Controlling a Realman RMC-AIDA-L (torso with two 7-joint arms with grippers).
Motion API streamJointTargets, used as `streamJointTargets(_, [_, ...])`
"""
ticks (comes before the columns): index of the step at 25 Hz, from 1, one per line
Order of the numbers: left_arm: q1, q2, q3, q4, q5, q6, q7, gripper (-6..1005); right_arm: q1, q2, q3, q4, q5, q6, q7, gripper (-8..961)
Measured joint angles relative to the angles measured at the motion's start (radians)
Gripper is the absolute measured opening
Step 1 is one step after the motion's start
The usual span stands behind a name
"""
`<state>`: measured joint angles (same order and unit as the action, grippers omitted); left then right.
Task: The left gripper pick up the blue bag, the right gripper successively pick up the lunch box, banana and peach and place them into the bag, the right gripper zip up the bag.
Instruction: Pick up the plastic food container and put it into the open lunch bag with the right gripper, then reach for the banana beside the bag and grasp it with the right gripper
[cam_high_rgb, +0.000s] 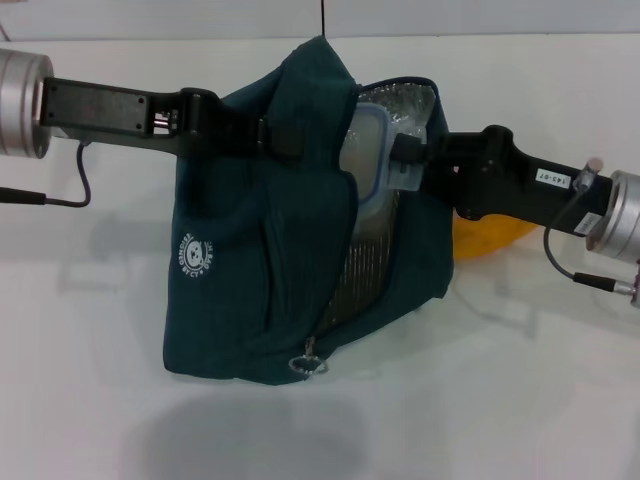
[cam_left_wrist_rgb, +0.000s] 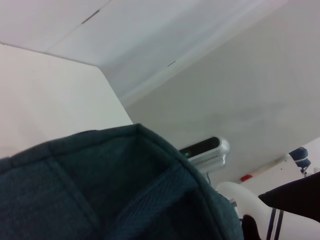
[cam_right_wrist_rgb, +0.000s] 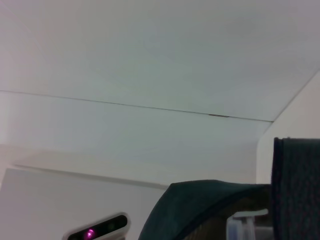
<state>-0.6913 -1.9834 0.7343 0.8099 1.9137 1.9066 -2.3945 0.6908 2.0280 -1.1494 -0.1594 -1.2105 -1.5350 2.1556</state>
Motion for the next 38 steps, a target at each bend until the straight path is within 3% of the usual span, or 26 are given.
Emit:
streamJointTargets(11, [0.023, 0.021, -0.033, 0.0, 0.011, -0.016, 0.001, 35, -0.056, -0.008, 0.006, -0.061, 0.051, -0.038, -0.032, 266])
streamJointTargets(17, [0.049, 0.04, -0.036, 0.0, 0.012, -0.032, 0.001, 35, -0.162, -0.029, 0.049, -0.193, 0.073, -0.072, -0.064, 393])
streamJointTargets(19, [0.056, 0.046, -0.036, 0.0, 0.008, -0.035, 0.001, 35, -0.196, -0.055, 0.067, -0.241, 0.07, -0.084, -0.079, 435])
streamJointTargets(22, [0.067, 0.053, -0.038, 0.0, 0.006, -0.043, 0.001, 35, -0.225, -0.12, 0.068, -0.309, 0.053, -0.095, -0.124, 499])
streamJointTargets(24, [0.072, 0.056, -0.038, 0.0, 0.005, -0.045, 0.001, 35, -0.227, -0.17, 0.068, -0.363, 0.002, -0.096, -0.14, 708])
streamJointTargets(28, [0.074, 0.058, -0.038, 0.0, 0.005, -0.045, 0.001, 35, -0.194, -0.248, 0.073, -0.513, -0.176, -0.102, -0.141, 708])
streamJointTargets(31, [0.074, 0.058, -0.038, 0.0, 0.004, -0.045, 0.002, 35, -0.111, -0.305, 0.074, -0.614, -0.385, -0.135, -0.137, 709])
streamJointTargets(33, [0.073, 0.058, -0.038, 0.0, 0.004, -0.045, 0.005, 35, -0.031, -0.333, 0.075, -0.637, -0.542, -0.171, -0.16, 709])
streamJointTargets(35, [0.073, 0.058, -0.038, 0.0, 0.004, -0.045, 0.009, 35, 0.039, -0.345, 0.078, -0.642, -0.67, -0.205, -0.213, 709])
streamJointTargets(38, [0.073, 0.056, -0.044, 0.0, 0.002, -0.045, 0.014, 35, 0.123, -0.341, 0.079, -0.685, -0.828, -0.252, -0.294, 709])
